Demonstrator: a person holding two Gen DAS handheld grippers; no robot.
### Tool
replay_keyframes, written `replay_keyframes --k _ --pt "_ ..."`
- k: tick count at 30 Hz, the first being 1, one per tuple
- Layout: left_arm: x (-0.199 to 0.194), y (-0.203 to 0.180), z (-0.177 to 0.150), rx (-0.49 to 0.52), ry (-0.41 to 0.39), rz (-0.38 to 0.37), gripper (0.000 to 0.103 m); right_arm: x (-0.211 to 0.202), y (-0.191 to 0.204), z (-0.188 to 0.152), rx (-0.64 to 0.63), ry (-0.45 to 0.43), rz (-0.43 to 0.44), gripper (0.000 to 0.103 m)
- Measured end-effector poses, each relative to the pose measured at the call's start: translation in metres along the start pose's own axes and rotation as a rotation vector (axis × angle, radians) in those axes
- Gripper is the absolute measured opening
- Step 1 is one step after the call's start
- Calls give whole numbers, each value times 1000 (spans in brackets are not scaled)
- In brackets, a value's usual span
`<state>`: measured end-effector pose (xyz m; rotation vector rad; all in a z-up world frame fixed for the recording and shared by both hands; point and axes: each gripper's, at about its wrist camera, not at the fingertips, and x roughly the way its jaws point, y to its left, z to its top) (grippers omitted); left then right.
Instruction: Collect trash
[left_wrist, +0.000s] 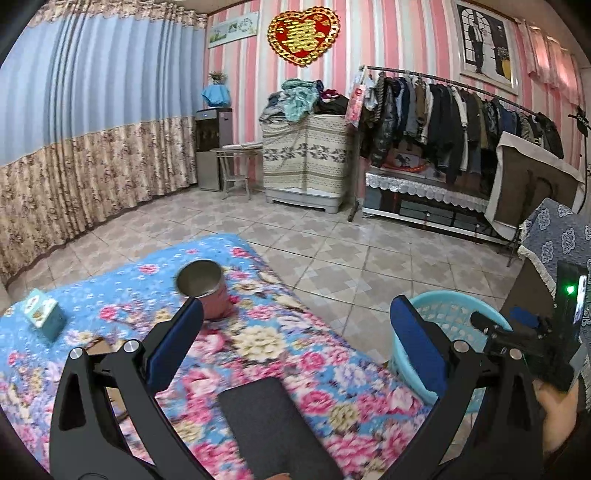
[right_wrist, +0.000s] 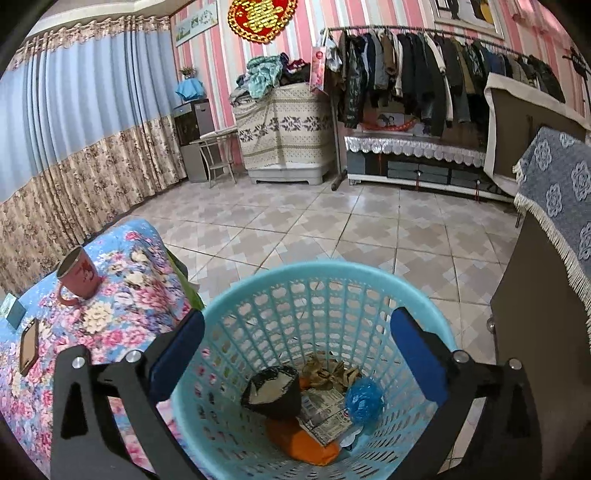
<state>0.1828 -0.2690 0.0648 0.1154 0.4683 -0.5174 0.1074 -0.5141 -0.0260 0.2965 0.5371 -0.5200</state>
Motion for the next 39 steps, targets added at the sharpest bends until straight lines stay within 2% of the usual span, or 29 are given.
replay_keyframes --k 6,9,16,20,26,29,34,39 --pt "-47 26 -1 -10 -44 109 98 -32 29 4 -24 -53 41 99" --pt "-74 50 -7 -57 -43 157 98 -46 48 0 -40 -60 86 99" --pt "-137 102 -33 -126 -72 295 98 -95 111 -14 -93 -120 228 99" --pt "-161 128 -60 -174 -40 346 98 -125 150 -27 -111 -135 323 99" --pt "-178 159 -117 -242 31 390 98 -150 208 -74 -182 -118 416 99" --pt "-182 166 -140 -233 47 419 98 -163 226 -100 -230 -132 442 99" --pt "-190 170 -153 -246 46 393 98 -179 238 -133 -278 -130 442 99" --pt "-195 157 -155 -211 16 367 98 -197 232 -141 -299 -191 414 98"
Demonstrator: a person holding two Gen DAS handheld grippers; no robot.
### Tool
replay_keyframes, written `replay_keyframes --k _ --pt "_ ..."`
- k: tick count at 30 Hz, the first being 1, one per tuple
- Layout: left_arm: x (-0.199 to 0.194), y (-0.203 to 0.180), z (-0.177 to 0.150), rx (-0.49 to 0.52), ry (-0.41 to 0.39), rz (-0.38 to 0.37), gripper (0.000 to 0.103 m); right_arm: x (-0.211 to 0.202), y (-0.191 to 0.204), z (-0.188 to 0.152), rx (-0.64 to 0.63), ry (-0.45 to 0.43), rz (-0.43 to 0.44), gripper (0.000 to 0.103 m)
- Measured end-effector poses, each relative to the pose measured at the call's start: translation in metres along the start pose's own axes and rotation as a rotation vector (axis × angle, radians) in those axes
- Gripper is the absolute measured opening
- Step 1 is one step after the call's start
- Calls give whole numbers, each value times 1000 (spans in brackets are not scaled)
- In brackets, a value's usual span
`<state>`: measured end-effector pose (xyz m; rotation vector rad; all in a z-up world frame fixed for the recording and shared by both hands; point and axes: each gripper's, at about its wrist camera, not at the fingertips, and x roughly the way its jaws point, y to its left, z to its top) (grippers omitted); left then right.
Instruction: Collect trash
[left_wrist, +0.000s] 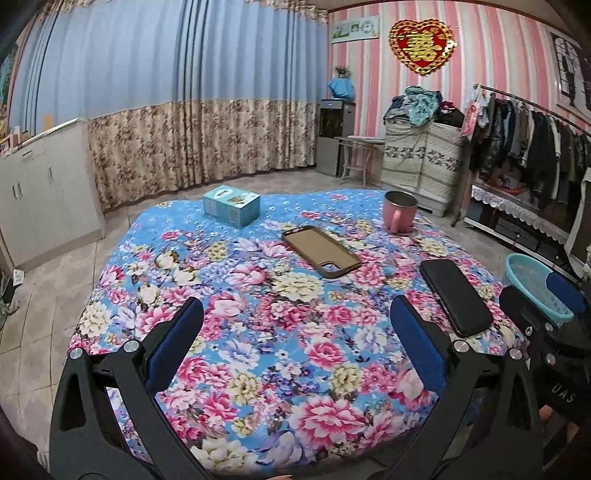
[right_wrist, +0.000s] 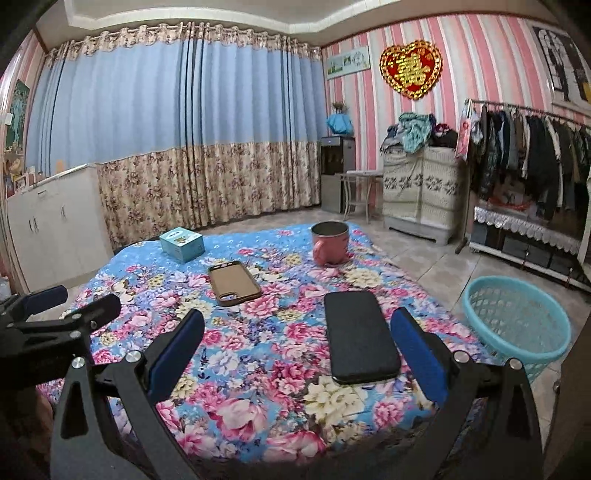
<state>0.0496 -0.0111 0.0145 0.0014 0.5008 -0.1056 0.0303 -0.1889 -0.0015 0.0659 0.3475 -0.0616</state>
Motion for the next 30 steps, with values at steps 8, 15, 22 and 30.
replay_keyframes --k 8,15,22,30 --pt "-12 -16 -7 55 -37 -28 98 -12 -15 -7 26 11 -22 99" --pt "-15 -15 -6 39 -49 -24 98 -12 -10 -10 5 14 -17 98" --pt "-17 -11 -8 27 -59 -4 98 -11 -9 -11 4 16 -15 99" --pt "-20 -8 -8 27 -78 20 98 -9 -8 -12 4 22 -13 99"
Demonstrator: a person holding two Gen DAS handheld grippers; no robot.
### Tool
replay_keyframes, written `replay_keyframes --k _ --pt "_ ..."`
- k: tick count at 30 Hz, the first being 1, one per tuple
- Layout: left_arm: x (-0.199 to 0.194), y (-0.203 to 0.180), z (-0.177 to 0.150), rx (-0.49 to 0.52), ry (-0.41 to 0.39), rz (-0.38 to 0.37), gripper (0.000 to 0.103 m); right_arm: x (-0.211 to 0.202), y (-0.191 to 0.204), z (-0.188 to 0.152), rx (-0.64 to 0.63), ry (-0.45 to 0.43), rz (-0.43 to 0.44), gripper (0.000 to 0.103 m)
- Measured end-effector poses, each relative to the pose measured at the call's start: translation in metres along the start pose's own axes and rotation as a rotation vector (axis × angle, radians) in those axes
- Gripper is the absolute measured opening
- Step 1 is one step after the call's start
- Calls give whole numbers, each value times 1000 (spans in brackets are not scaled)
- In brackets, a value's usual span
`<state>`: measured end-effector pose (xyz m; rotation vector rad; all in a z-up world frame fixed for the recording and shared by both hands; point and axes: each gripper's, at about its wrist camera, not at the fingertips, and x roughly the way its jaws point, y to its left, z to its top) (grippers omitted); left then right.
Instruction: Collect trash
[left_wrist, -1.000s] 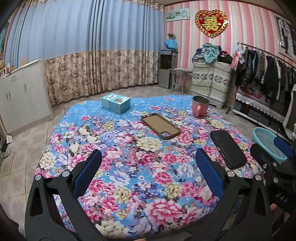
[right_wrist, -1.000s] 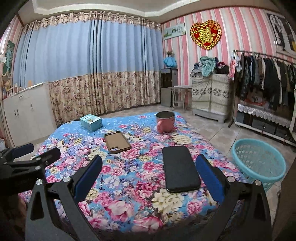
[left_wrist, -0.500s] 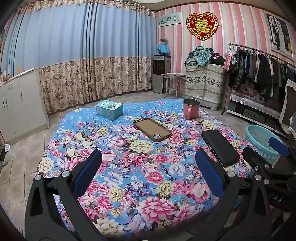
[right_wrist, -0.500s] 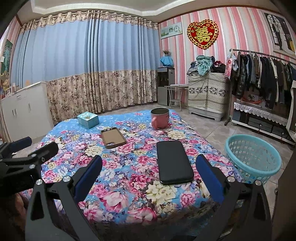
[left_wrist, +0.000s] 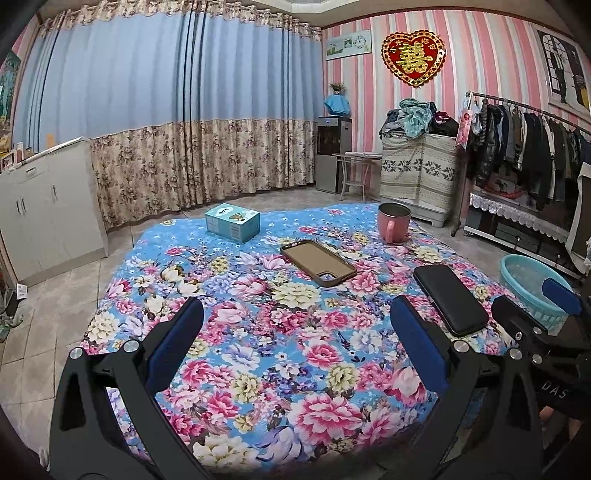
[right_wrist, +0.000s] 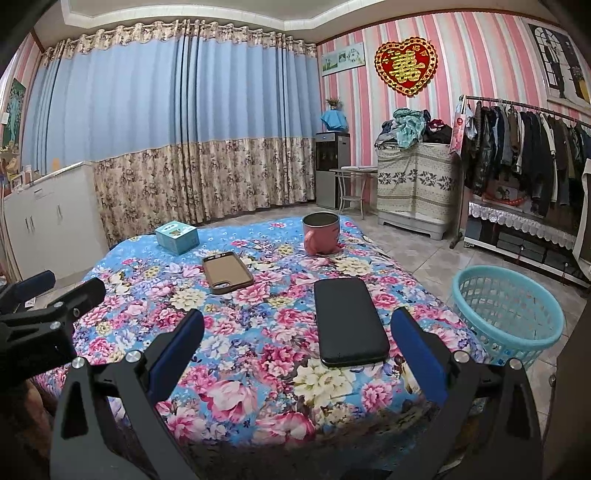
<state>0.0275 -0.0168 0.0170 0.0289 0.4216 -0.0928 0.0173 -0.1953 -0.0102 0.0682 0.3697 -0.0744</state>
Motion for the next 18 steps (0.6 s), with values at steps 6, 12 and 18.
replay_keyframes --k 6,12,18 --pt "0 -2 -1 12 0 4 98 0 1 0 -1 0 0 99" --pt "0 -2 -1 11 -1 4 98 2 2 -1 -1 4 0 99" --pt "-2 -2 -1 14 -5 5 98 1 1 -1 -1 2 -1 99"
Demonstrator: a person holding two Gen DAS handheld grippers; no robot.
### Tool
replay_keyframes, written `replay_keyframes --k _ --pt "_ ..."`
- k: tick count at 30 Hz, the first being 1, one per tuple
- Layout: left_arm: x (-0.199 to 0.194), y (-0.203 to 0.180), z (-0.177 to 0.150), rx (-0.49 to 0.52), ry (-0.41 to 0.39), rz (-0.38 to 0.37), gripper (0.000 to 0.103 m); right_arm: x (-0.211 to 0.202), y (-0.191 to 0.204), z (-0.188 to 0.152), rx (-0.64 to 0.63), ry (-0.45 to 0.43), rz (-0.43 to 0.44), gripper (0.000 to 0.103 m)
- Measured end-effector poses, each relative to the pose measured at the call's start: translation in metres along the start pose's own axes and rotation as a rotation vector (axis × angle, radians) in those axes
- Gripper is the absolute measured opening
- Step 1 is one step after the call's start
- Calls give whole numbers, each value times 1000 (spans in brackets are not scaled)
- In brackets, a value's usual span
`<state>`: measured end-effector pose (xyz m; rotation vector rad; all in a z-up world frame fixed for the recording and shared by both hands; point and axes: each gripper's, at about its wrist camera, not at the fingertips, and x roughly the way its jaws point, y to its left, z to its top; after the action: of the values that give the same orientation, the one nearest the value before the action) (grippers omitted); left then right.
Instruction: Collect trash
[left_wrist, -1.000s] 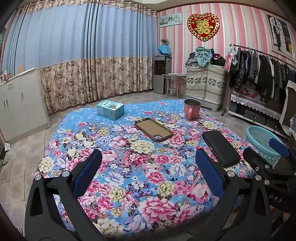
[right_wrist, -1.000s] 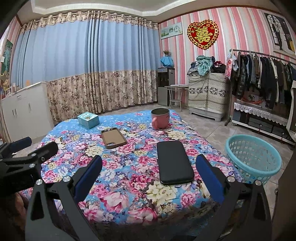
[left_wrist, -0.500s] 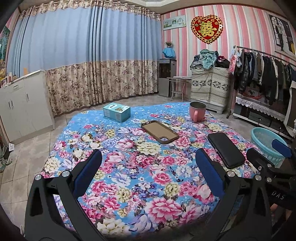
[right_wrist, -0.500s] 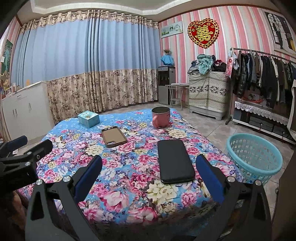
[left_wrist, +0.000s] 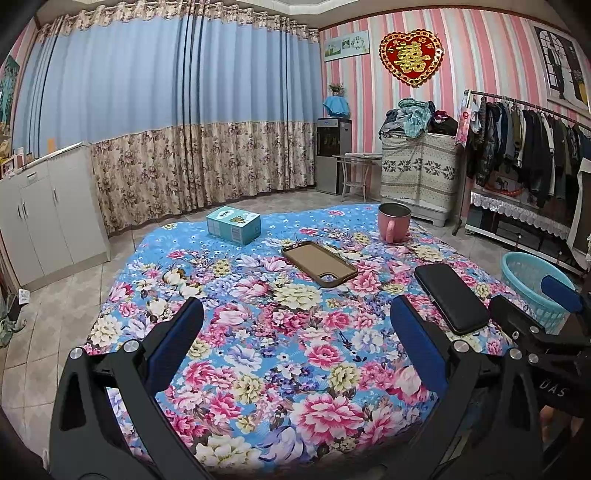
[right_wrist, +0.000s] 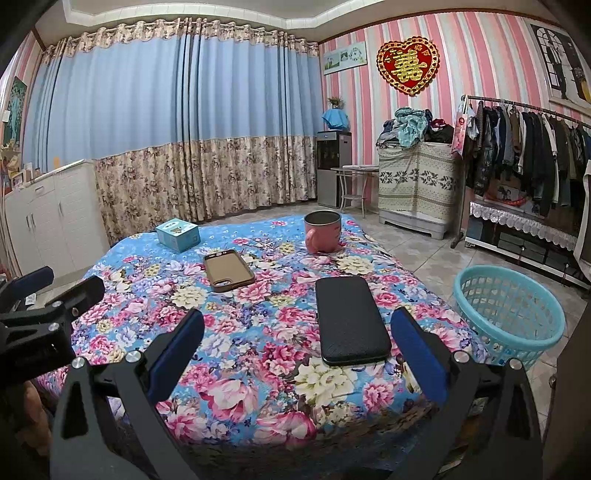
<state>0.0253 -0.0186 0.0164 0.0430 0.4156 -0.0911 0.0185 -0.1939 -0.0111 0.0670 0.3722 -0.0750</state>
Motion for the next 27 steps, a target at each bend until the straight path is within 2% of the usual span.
replay_keyframes --k 27 --pt "-1 15 -2 -10 -6 16 98 0 -1 1 -1 -7 4 99"
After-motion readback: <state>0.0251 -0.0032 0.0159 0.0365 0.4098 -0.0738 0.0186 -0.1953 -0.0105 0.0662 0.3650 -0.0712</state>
